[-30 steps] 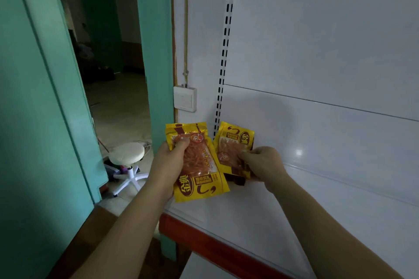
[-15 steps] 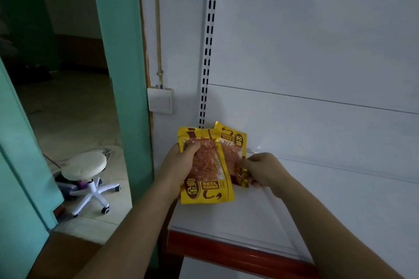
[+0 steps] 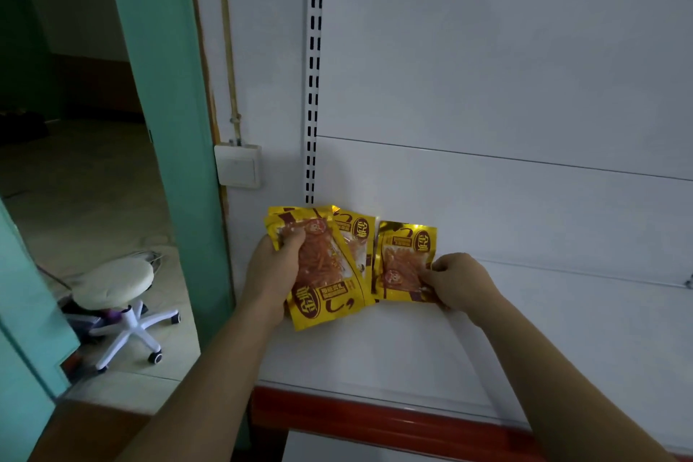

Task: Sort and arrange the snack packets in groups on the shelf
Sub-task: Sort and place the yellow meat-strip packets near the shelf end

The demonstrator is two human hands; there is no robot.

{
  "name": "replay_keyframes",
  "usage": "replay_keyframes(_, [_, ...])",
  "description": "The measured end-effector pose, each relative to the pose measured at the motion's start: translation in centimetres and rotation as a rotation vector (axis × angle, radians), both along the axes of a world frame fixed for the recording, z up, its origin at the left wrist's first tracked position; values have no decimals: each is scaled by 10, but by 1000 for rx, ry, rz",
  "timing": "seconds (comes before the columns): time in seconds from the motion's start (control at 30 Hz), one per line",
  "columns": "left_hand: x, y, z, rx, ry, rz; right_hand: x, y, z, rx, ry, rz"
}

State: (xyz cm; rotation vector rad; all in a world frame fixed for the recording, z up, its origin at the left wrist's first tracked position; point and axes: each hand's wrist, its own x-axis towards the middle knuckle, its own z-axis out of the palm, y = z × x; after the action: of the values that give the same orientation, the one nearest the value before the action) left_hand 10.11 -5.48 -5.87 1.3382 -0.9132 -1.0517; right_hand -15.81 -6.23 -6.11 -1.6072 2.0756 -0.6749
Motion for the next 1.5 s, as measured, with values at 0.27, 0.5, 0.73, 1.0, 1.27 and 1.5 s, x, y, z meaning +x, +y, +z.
replay_keyframes(0.27, [-9, -7, 6, 36, -5, 20, -6, -5, 2, 21, 243, 5])
replay_keyframes(0.5, [-20, -5, 9, -39, -93, 55, -4, 4, 10, -234, 238, -9])
replay_keyframes(0.73, [-41, 3, 26, -208, 3, -2, 34, 34, 40, -292, -213, 341])
replay_keyframes(1.0, [-65, -2, 30, -193, 71, -68, -8, 37, 43, -264, -323, 212])
replay_keyframes(1.27, [-48, -2, 47, -192, 86, -235, -77, 36, 91, -283, 186, 223])
replay_keyframes(1.5, [-86, 16, 49, -215, -360, -717, -56, 31, 104, -299, 251, 421])
